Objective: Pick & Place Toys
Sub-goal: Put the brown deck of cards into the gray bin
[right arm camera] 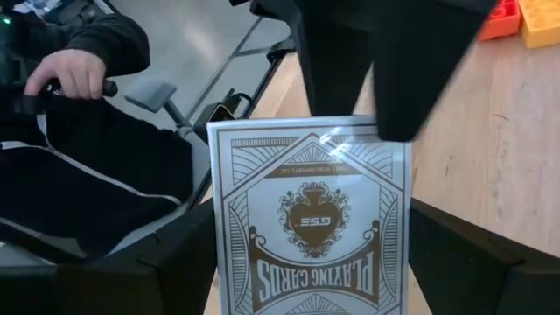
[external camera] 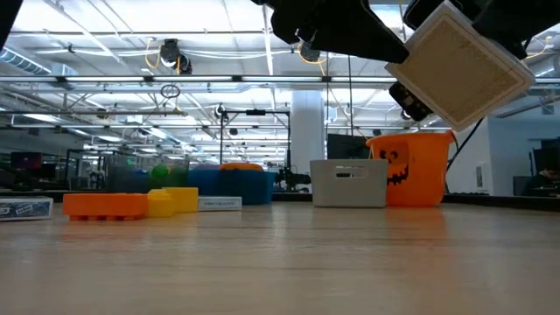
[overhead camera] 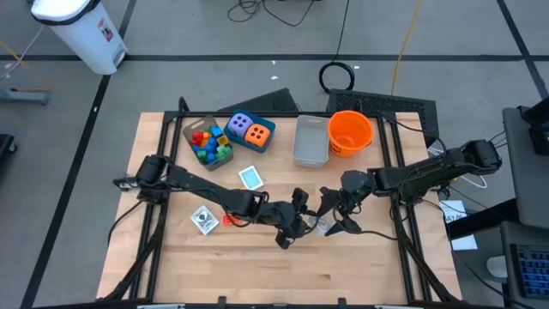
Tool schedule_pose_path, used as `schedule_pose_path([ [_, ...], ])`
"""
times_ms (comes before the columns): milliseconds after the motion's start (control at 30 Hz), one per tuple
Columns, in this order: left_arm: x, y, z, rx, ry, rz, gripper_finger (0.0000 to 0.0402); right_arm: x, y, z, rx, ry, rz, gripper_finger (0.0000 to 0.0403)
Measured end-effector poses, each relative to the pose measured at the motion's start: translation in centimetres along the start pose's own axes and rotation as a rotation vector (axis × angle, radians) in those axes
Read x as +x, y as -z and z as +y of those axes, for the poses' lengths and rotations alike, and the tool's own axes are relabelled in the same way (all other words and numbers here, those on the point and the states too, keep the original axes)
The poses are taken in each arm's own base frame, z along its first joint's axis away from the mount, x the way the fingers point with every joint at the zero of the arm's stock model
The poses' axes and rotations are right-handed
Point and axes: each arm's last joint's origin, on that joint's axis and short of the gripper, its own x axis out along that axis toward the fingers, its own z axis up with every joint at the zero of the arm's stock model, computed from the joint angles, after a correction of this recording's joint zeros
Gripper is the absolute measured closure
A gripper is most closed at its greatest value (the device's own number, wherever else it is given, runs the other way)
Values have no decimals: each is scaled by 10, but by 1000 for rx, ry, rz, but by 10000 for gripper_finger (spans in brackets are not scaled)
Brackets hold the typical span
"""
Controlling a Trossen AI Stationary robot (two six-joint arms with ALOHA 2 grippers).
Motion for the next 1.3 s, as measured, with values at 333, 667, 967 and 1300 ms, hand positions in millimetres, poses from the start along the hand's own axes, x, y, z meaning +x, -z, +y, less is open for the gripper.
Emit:
schedule_pose_path([
  [333, 2, 1, 7, -38, 17, -43, 183, 0, -4, 2, -23, -39, -33, 99],
  [667, 1, 0, 8, -37, 11, -57, 261, 0, -8, 4, -27, -70, -64, 97],
  [967, 1, -3, 6, -37, 9, -73, 322, -1, -9, 4, -28, -76, -66, 71],
  [1300, -37, -25, 13, -55, -6, -108, 307, -7, -13, 4, 2, -172, -76, 56],
])
